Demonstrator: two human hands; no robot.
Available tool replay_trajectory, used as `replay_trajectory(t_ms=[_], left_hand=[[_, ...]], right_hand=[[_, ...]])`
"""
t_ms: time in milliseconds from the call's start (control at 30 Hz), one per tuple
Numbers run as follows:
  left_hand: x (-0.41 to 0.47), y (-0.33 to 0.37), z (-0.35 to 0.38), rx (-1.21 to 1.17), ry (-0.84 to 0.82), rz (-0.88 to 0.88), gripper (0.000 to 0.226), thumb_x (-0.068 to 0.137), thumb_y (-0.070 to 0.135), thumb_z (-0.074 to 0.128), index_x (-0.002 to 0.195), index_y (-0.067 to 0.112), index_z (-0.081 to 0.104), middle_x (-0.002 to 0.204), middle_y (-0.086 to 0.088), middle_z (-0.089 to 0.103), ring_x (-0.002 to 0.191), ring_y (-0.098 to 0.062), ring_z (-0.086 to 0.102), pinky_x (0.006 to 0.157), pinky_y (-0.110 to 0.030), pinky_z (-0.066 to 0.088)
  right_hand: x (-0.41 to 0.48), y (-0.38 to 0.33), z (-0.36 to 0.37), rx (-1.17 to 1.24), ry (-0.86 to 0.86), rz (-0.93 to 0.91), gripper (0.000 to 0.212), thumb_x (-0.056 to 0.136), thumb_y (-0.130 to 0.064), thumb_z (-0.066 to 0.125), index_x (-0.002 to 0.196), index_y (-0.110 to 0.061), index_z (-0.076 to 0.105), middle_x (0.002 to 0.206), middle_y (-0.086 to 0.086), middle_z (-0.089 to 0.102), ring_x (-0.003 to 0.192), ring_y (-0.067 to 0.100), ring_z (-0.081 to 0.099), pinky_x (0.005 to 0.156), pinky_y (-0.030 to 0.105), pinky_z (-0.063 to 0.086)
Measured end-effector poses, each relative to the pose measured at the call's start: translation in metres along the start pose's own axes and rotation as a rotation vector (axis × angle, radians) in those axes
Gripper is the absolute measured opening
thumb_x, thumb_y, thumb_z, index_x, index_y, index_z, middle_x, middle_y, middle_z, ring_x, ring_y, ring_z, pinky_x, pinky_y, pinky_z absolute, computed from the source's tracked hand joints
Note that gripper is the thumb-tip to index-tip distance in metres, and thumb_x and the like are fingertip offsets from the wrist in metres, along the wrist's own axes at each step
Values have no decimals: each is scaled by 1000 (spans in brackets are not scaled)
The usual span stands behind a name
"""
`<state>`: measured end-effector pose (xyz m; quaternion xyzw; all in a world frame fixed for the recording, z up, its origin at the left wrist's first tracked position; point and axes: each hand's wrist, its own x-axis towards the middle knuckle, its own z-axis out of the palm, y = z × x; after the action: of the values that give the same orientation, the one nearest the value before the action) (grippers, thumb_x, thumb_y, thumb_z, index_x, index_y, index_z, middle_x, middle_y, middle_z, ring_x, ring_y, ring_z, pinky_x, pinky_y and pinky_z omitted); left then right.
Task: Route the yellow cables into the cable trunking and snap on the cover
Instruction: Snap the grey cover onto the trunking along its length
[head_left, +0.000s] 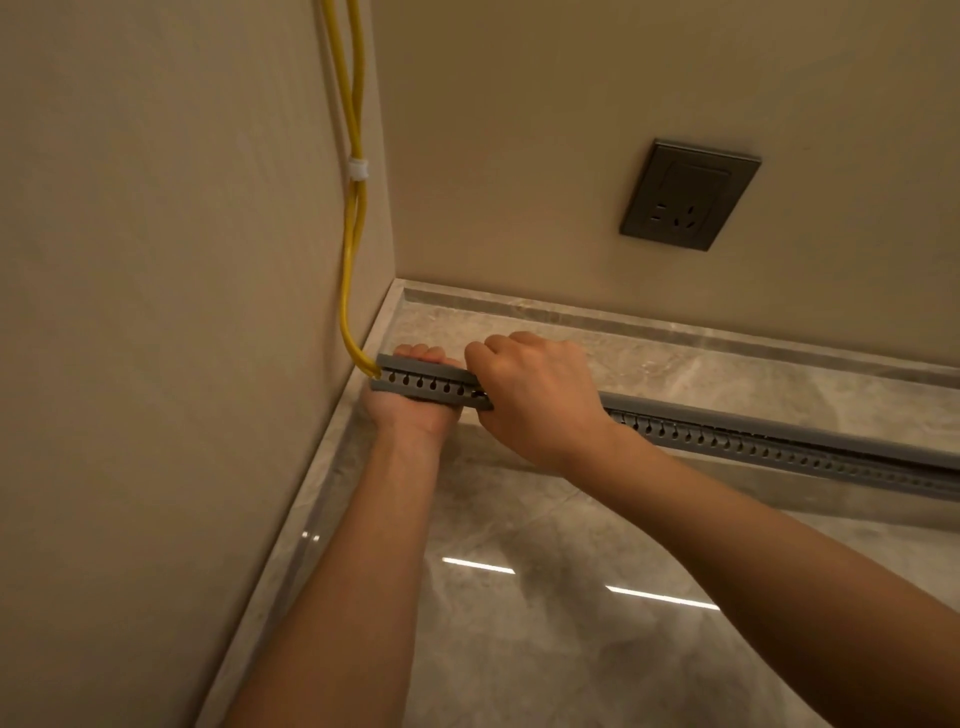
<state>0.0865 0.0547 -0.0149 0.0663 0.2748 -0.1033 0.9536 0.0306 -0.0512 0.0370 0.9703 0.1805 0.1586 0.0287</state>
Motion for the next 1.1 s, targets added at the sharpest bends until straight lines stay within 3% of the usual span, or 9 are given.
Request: replay_trajectory(t_ms=[67,167,300,367,400,500,600,700,1100], left_hand=[[-5,2,-2,45,9,1,42,92,24,31,57,11,50,49,-4,55,39,-18,54,46,-19,48],[-22,8,-7,419,62,227,39,96,26,32,75,10,61,74,-8,66,63,-19,65,56,-25,52],[-54,1,-34,1048,151,1097,14,89,18,45,95,18,58,97,5,59,90,-21,60,72,-19,44],[-60,4,-38,1567,-111,1458,28,81,12,56,109,11,58,108,1,54,102,-18,52,86,-19,41],[-59,10,-34,1848,-283,1513,38,77,9,61,115,7,58,113,-5,55,108,-21,51,93,-24,40],[-51,27,-10,2460,-581,1358,51,71,6,71,121,5,57,117,-10,60,113,-28,53,98,-39,40],[-45,31,11,2728,-625,1274,31,82,15,64,113,12,60,107,-7,63,102,-25,54,89,-34,37],[-41,29,22,2936,-645,1225,22,89,19,57,109,11,57,104,-7,61,99,-24,54,76,-34,43],[-35,23,27,3169,-860,1174,18,90,19,52,100,12,65,93,-7,64,85,-23,58,65,-29,31]], right_hand=[[1,2,2,-5,-19,-4,8,77,-8,58,81,-11,53,77,6,61,62,21,39,45,25,8],[3,9,4,-22,-40,-6,5,80,-9,54,82,-11,51,77,5,59,63,20,36,44,25,9],[8,19,3,-45,-45,9,4,82,-13,53,85,-12,52,78,3,58,63,19,36,46,27,18],[9,21,3,-56,-50,4,5,82,-15,55,86,-13,53,79,3,59,63,20,39,48,28,21],[10,21,3,-57,-49,-2,6,81,-16,56,86,-13,54,80,3,60,64,22,43,49,28,21],[10,20,2,-64,-57,-20,9,79,-17,57,86,-13,53,82,4,62,73,27,56,47,27,16],[10,21,4,-65,-76,-30,9,78,-18,57,85,-15,53,83,3,62,74,27,56,44,26,9],[12,22,7,-59,-98,-26,9,78,-19,58,85,-16,52,83,3,62,73,27,56,47,28,16],[11,24,13,-58,-190,-7,4,78,-15,57,81,-17,58,76,4,62,59,24,42,48,26,20]])
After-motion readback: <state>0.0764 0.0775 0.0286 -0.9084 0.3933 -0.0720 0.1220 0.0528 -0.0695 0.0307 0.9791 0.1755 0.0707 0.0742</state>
